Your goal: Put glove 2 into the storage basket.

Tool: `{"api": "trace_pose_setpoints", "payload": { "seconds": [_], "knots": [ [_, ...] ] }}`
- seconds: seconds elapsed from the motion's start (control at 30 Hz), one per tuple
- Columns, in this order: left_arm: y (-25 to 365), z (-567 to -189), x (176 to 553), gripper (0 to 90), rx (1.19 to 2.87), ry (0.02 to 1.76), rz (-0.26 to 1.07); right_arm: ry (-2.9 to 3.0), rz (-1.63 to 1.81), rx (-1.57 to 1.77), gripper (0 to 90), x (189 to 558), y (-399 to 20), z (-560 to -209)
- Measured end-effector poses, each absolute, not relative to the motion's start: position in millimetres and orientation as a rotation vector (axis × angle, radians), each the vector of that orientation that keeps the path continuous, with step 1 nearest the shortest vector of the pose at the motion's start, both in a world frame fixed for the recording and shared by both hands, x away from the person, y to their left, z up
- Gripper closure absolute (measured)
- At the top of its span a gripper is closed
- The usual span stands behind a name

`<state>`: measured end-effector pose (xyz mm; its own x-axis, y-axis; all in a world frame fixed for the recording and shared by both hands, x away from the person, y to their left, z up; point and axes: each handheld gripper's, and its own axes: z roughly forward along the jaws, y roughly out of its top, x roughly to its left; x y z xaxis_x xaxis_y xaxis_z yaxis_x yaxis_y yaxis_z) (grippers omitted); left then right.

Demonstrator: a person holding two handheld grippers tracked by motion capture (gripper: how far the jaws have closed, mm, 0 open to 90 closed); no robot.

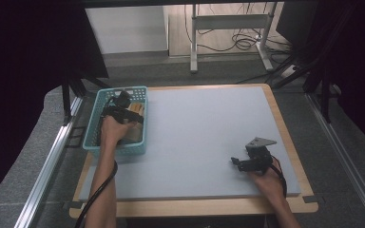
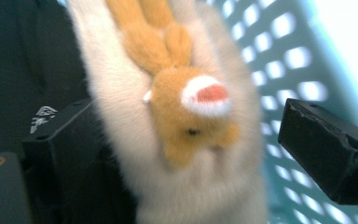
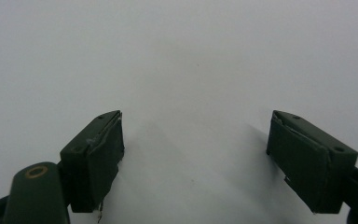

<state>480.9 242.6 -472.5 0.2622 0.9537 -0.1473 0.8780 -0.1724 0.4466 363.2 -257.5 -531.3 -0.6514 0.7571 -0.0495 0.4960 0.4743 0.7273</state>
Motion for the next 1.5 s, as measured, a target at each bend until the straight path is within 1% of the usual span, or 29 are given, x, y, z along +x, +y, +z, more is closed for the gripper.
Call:
{"api": "trace_pose_setpoints", "payload": {
  "seconds": [0.07, 0.1, 0.13, 0.17, 0.2, 0.27, 0.33, 0.43, 0.53, 0.83, 0.97, 1.07, 1.13, 1.23, 1.3, 1.33, 1.4, 1.5],
  "knots": [
    [249.1, -461.0, 475.3, 8.2, 2.038, 1.639, 0.251, 2.360, 0.988, 1.052, 18.2, 363.2, -257.5, -531.3],
    [253.1, -456.5, 472.9, 11.2, 2.014, 1.639, 0.268, 2.360, 0.988, 1.052, 18.2, 363.2, -257.5, -531.3],
    [257.1, -453.9, 470.9, 17.8, 1.997, 1.652, 0.292, 2.360, 0.988, 1.052, 18.2, 363.2, -257.5, -531.4],
    [262.6, -453.5, 469.1, 27.4, 1.993, 1.687, 0.337, 2.360, 0.988, 1.052, 18.2, 363.2, -257.5, -531.4],
    [264.9, -455.0, 468.9, 40.3, 1.994, 1.712, 0.356, 2.360, 0.988, 1.052, 18.2, 363.2, -257.4, -531.4],
    [269.6, -461.6, 469.9, 56.3, 2.009, 1.764, 0.377, 2.360, 0.988, 1.052, 18.2, 363.2, -257.5, -531.4],
    [271.8, -471.8, 472.2, 67.9, 2.031, 1.804, 0.377, 2.360, 0.988, 1.053, 18.2, 363.2, -257.5, -531.3],
    [268.4, -484.7, 476.2, 73.8, 2.050, 1.807, 0.313, 2.361, 0.988, 1.053, 18.2, 363.2, -257.5, -531.3],
    [262.8, -488.0, 478.5, 76.3, 2.054, 1.784, 0.273, 2.361, 0.989, 1.053, 18.2, 363.2, -257.5, -531.4],
    [255.2, -483.5, 477.7, 76.8, 2.044, 1.727, 0.228, 2.361, 0.988, 1.053, 18.2, 363.3, -257.5, -531.4],
    [249.0, -481.5, 477.9, 77.5, 2.065, 1.691, 0.224, 2.361, 0.988, 1.053, 18.2, 363.3, -257.4, -531.4],
    [247.5, -480.5, 478.1, 77.7, 2.039, 1.674, 0.203, 2.361, 0.988, 1.053, 18.2, 363.3, -257.5, -531.4],
    [246.9, -482.6, 479.4, 77.3, 2.062, 1.678, 0.192, 2.362, 0.988, 1.053, 18.2, 363.3, -257.5, -531.3],
    [250.1, -485.2, 480.2, 75.7, 2.045, 1.696, 0.180, 2.361, 0.988, 1.053, 18.2, 363.3, -257.5, -531.4],
    [251.4, -484.7, 479.2, 74.3, 2.052, 1.691, 0.196, 2.361, 0.988, 1.052, 18.2, 363.3, -257.5, -531.4],
    [252.6, -483.0, 478.3, 72.8, 2.061, 1.685, 0.212, 2.361, 0.988, 1.053, 18.2, 363.3, -257.5, -531.4],
    [256.9, -478.9, 476.3, 65.6, 2.043, 1.675, 0.239, 2.361, 0.988, 1.053, 18.2, 363.3, -257.5, -531.4],
    [263.0, -473.7, 473.3, 61.8, 1.981, 1.672, 0.255, 2.361, 0.988, 1.053, 18.2, 363.3, -257.5, -531.4]
  ]
}}
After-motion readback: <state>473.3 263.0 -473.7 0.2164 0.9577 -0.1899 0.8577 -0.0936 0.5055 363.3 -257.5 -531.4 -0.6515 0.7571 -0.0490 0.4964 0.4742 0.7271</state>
